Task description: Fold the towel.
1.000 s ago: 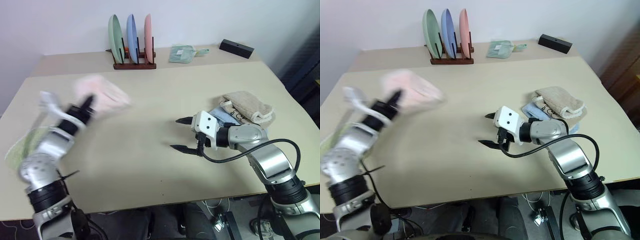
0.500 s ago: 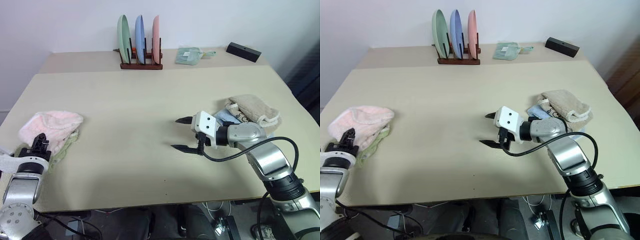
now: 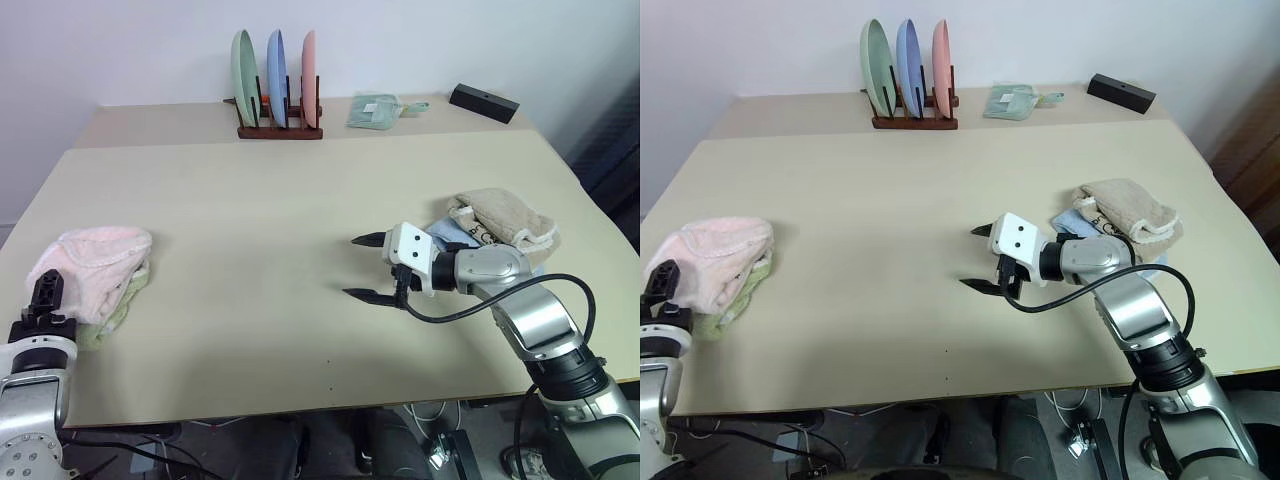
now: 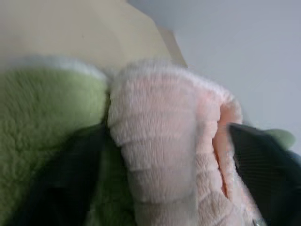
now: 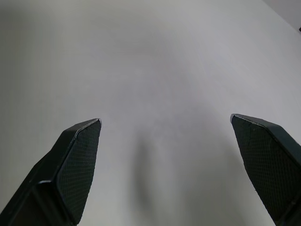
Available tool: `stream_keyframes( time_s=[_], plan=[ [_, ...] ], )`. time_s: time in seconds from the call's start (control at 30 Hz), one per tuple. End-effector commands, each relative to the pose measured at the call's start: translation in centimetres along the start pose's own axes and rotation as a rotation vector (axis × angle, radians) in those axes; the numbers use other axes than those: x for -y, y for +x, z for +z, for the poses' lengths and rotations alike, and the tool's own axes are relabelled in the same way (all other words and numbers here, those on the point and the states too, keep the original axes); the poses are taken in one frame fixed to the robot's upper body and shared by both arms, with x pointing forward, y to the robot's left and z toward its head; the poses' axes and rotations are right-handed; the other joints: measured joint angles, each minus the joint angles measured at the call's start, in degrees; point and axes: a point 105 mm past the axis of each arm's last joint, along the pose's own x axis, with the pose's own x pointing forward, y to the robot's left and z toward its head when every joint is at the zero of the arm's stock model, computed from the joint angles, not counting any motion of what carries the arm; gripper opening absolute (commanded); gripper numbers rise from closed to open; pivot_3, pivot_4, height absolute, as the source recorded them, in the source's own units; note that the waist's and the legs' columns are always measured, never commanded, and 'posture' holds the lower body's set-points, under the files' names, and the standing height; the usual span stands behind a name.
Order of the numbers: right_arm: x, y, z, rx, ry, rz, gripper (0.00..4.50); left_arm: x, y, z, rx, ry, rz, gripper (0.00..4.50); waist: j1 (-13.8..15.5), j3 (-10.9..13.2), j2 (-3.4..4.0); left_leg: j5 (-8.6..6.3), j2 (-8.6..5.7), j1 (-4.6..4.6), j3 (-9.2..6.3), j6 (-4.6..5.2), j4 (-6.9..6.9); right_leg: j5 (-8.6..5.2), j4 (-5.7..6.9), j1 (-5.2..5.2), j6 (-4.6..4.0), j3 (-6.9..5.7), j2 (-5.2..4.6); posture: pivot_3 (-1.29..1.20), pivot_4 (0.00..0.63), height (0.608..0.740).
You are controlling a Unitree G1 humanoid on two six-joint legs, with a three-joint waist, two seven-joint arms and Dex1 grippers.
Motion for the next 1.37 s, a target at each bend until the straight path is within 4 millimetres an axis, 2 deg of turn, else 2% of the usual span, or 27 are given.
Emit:
stream_keyframes(
  time_s=[0.03, 0.17, 0.27, 0.3, 0.37, 0.47, 0.53, 0.6, 0.67, 0.73, 0.87, 1.0, 1.1, 1.37],
  plan=[
    [0.1, 0.0, 1.0, 0.032, -0.040, -0.007, 4.50, 0.7, -0.4, 1.0, 0.026, -0.009, -0.042, 4.48, 0.0, 0.0, 0.00, 0.00, 0.00, 0.00, 0.00, 0.00, 0.00, 0.00, 0.00, 0.00, 0.00, 0.00, 0.00, 0.00, 0.150, 0.737],
    [0.3, -0.1, 1.0, 0.031, -0.042, -0.014, 4.50, 1.1, -1.8, 2.2, 0.015, 0.020, -0.113, 4.48, -0.1, 0.0, 0.00, 0.00, 0.00, -0.01, 0.00, 0.00, 0.00, 0.00, 0.00, -0.01, 0.00, 0.00, 0.00, 0.00, 0.150, 0.737],
    [0.4, -0.3, 0.9, 0.028, -0.037, -0.021, 4.50, 1.8, -2.7, 5.3, 0.086, 0.060, -0.170, 4.48, -0.1, 0.0, 0.00, 0.00, 0.03, -0.01, 0.00, 0.00, -0.03, -0.01, 0.00, -0.04, -0.01, 0.00, 0.02, 0.00, 0.150, 0.737],
    [0.5, -0.4, 0.8, 0.026, -0.033, -0.024, 4.50, 2.8, -2.5, 5.9, 0.081, 0.148, -0.198, 4.48, -0.1, 0.0, -0.02, 0.00, 0.04, -0.01, 0.00, 0.00, -0.03, -0.01, 0.00, -0.03, -0.02, 0.00, 0.02, 0.00, 0.150, 0.737],
    [0.8, -0.5, 0.6, 0.024, -0.020, -0.033, 4.50, 5.7, -1.7, 5.3, 0.024, 0.358, -0.268, 4.48, 0.3, 0.0, -0.12, 0.00, 0.06, -0.02, -0.03, -0.01, -0.02, -0.02, 0.02, -0.01, -0.03, -0.03, 0.04, 0.00, 0.150, 0.737],
    [1.5, -1.0, 0.5, 0.042, 0.020, -0.076, 4.50, 10.8, -0.9, 1.9, -0.101, 0.548, -0.466, 4.48, 0.8, 0.0, -0.08, -0.03, -0.03, 0.06, -0.07, 0.05, 0.00, -0.09, -0.08, 0.22, -0.15, -0.07, -0.03, 0.00, 0.150, 0.737],
    [2.4, -1.6, 0.2, 0.056, 0.056, -0.129, 4.50, 14.3, -1.2, -2.5, -0.231, 0.668, -0.649, 4.48, 1.2, 0.0, -0.09, -0.05, -0.07, 0.11, -0.07, 0.07, 0.02, -0.07, -0.11, 0.30, -0.13, -0.06, -0.05, 0.00, 0.150, 0.737],
    [2.7, -2.1, -0.2, 0.057, 0.079, -0.163, 4.50, 15.4, -1.9, -7.4, -0.390, 0.821, -0.779, 4.48, 1.2, 0.0, -0.06, -0.06, -0.07, 0.12, -0.06, 0.08, 0.01, -0.01, -0.14, 0.30, -0.04, -0.06, -0.05, 0.00, 0.150, 0.737],
    [2.8, -2.5, -0.5, 0.062, 0.100, -0.186, 4.50, 15.3, -2.2, -10.6, -0.487, 0.889, -0.845, 4.48, 0.7, 0.0, 0.06, -0.06, -0.07, 0.13, -0.03, 0.10, -0.03, 0.00, -0.12, 0.25, -0.02, -0.04, -0.04, 0.00, 0.150, 0.737],
    [3.0, -3.1, -0.8, 0.064, 0.118, -0.206, 4.50, 15.1, -2.4, -12.6, -0.536, 0.921, -0.878, 4.48, -0.3, 0.0, 0.11, -0.06, -0.05, 0.07, -0.02, 0.10, -0.18, -0.01, -0.13, 0.09, -0.02, -0.02, -0.03, 0.00, 0.150, 0.737],
    [3.5, -4.4, -2.0, 0.090, 0.233, -0.303, 4.50, 12.4, -1.7, -15.9, -0.623, 1.068, -0.913, 4.48, -1.7, 0.1, 0.16, -0.03, 0.08, -0.05, 0.12, 0.01, -0.36, -0.02, -0.06, -0.27, -0.06, 0.00, 0.02, 0.00, 0.150, 0.737],
    [3.1, -5.7, -3.5, 0.069, 0.291, -0.337, 4.50, 11.9, -0.5, -16.6, -0.606, 1.089, -0.907, 4.48, -1.5, 0.1, 0.17, -0.03, 0.10, -0.04, 0.12, 0.01, -0.34, -0.01, -0.07, -0.24, -0.08, 0.00, 0.04, 0.00, 0.150, 0.737],
    [2.5, -6.2, -4.2, 0.043, 0.296, -0.345, 4.50, 12.1, -0.8, -17.1, -0.612, 1.077, -0.930, 4.48, -1.4, 0.1, 0.17, -0.04, 0.08, -0.06, 0.11, 0.03, -0.26, 0.00, -0.06, -0.20, -0.07, -0.01, 0.01, 0.00, 0.150, 0.737],
    [3.1, -6.1, -4.3, 0.033, 0.281, -0.337, 4.50, 11.3, -0.9, -17.4, -0.598, 1.081, -0.902, 4.48, -1.6, 0.1, 0.18, -0.05, 0.08, -0.04, 0.12, 0.04, -0.24, 0.00, -0.03, -0.20, -0.06, -0.01, 0.01, 0.00, 0.150, 0.737]
  ],
)
